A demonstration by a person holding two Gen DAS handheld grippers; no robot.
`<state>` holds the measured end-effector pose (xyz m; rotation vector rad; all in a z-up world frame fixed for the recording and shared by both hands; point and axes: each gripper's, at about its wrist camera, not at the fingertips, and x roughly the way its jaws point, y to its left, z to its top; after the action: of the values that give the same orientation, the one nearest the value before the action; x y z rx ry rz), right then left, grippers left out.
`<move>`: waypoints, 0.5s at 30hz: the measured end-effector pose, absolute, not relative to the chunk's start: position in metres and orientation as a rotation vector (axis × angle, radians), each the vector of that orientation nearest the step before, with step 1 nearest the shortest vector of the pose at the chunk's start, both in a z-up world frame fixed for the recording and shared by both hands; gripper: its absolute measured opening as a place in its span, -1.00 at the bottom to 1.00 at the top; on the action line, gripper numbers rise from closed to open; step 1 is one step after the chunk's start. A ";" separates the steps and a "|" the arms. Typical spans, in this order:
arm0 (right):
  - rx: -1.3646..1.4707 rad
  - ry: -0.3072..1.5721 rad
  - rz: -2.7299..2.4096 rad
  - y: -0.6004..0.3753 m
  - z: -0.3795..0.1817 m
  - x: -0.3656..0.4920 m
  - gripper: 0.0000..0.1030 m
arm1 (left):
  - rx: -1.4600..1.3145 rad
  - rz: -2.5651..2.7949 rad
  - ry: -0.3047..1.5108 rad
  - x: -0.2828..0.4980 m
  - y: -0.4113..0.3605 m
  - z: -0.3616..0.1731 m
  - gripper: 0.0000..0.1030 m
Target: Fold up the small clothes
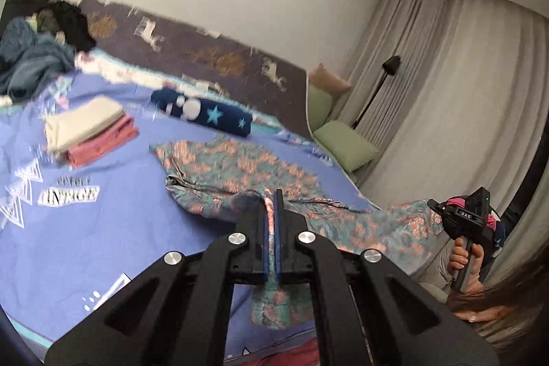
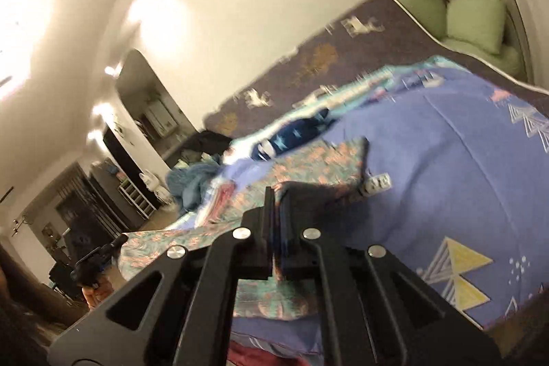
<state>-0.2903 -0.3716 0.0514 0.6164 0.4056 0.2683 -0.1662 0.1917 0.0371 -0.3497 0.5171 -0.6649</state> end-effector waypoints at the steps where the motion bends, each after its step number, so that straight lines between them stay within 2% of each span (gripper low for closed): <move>1: 0.640 0.422 0.276 -0.371 0.045 -0.282 -0.95 | -0.363 -0.671 0.539 -0.161 0.189 0.034 -0.97; 15: 0.623 0.406 0.253 -0.373 0.045 -0.224 -0.94 | -0.396 -0.604 0.556 -0.108 0.184 0.034 -0.96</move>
<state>-0.2244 -0.3734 0.0446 0.6227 0.4058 0.2534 -0.1077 0.1841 0.0343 -0.3960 0.5561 -0.6043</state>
